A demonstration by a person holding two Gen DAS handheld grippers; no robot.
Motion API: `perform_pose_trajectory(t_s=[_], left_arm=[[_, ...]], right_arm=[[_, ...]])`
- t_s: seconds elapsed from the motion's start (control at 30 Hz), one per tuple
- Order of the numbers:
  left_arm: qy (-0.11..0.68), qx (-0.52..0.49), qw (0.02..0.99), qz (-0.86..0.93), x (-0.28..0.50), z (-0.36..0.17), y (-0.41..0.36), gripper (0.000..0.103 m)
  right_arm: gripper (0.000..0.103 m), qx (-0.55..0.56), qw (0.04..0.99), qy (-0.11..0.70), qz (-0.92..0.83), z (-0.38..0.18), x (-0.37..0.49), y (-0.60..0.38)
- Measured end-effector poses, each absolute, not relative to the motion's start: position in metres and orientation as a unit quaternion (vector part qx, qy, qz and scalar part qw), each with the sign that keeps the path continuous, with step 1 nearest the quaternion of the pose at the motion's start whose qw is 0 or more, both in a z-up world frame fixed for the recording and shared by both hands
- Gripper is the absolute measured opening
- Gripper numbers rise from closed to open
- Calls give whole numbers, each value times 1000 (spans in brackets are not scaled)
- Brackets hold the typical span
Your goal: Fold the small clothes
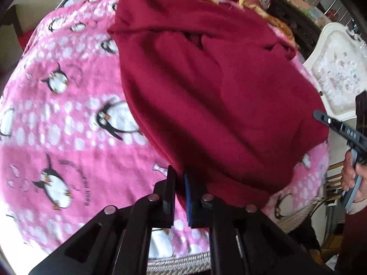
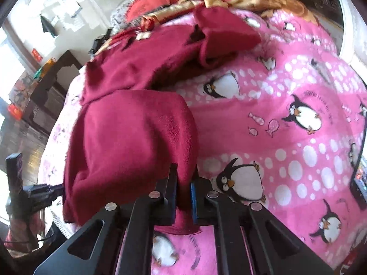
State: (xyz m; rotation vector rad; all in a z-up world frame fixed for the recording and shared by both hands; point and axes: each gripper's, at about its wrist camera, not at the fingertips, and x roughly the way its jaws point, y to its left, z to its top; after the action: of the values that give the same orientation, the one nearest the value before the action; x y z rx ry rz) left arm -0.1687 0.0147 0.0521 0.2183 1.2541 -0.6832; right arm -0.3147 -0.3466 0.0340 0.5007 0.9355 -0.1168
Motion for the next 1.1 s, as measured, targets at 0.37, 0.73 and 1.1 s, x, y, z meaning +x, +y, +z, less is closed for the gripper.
perform_pose_trajectory(t_s=[0.37, 0.73, 1.1], left_arm=[[529, 146, 773, -319, -175, 105, 68, 7], [572, 126, 766, -266, -160, 57, 101, 0], [508, 80, 815, -268, -125, 99, 68, 52]], right_arm=[[0, 210, 853, 478, 18, 71, -367, -301], [0, 186, 804, 561, 67, 19, -362, -247], [22, 250, 865, 427, -85, 81, -292, -338]])
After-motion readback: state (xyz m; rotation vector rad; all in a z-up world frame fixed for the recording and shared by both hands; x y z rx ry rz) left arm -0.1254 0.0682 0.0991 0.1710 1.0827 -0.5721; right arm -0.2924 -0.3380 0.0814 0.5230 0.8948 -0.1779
